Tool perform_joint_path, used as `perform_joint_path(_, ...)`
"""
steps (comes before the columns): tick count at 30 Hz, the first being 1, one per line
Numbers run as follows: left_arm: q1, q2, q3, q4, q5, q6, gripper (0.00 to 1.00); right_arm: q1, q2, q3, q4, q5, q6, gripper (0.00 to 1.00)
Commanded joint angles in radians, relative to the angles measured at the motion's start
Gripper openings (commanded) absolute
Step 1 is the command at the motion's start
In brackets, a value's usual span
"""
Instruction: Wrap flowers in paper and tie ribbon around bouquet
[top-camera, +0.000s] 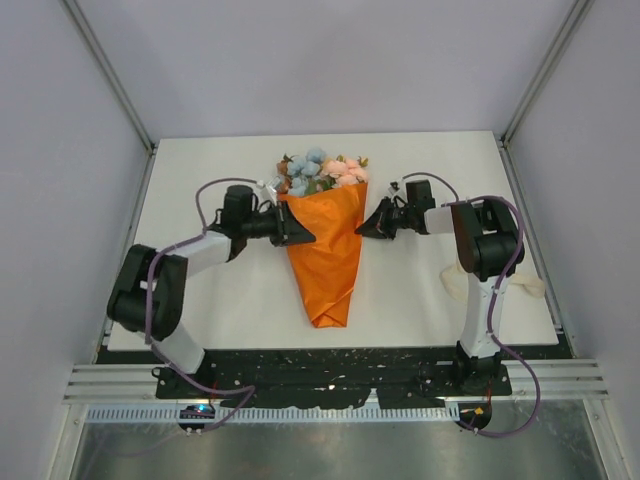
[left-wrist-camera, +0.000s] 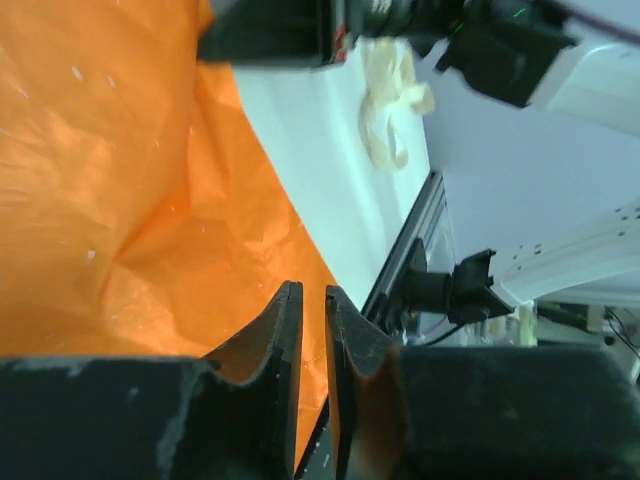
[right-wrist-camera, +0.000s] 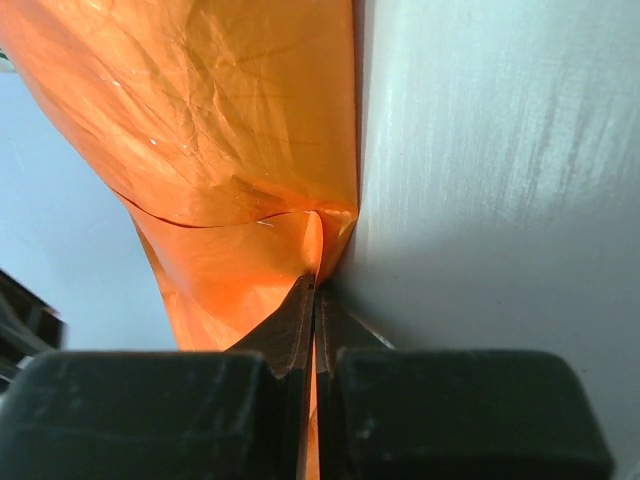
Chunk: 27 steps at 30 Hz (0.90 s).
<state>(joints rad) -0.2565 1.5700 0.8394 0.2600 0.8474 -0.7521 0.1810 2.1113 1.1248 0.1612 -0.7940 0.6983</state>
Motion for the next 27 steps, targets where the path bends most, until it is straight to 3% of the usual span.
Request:
perform_joint_path(1, -0.124, 0.200, 0.024, 0.022, 0.048, -0.095, 0.17, -0.003, -0.020, -0.031, -0.048, 0.182, 0.015, 0.06)
perform_joint_path(5, -0.164, 0.365, 0.105, -0.066, -0.005, -0.041, 0.10, -0.006, -0.017, -0.011, -0.066, 0.190, 0.006, 0.05)
perform_joint_path(7, -0.167, 0.424, 0.174, -0.195, -0.050, 0.020, 0.08, -0.006, -0.011, 0.001, -0.069, 0.177, -0.005, 0.06)
perform_joint_path(10, -0.167, 0.456, 0.230, -0.292, -0.108, 0.095, 0.08, -0.006, -0.040, 0.032, -0.097, 0.107, -0.075, 0.05)
perform_joint_path(14, -0.170, 0.467, 0.256, -0.334, -0.131, 0.128, 0.08, -0.031, -0.175, 0.095, -0.268, 0.061, -0.239, 0.54)
perform_joint_path(16, -0.174, 0.467, 0.257, -0.340, -0.145, 0.135, 0.09, -0.040, -0.247, 0.119, -0.354, 0.047, -0.318, 0.68)
perform_joint_path(18, -0.178, 0.475, 0.267, -0.349, -0.153, 0.142, 0.09, -0.038, -0.309, 0.130, -0.405, 0.030, -0.361, 0.75)
perform_joint_path(23, -0.182, 0.487, 0.276, -0.360, -0.159, 0.148, 0.11, 0.043, -0.366, 0.057, -0.303, -0.091, -0.223, 0.70)
perform_joint_path(27, -0.182, 0.492, 0.288, -0.370, -0.156, 0.157, 0.13, 0.129, -0.280, -0.017, -0.194, -0.122, -0.128, 0.63)
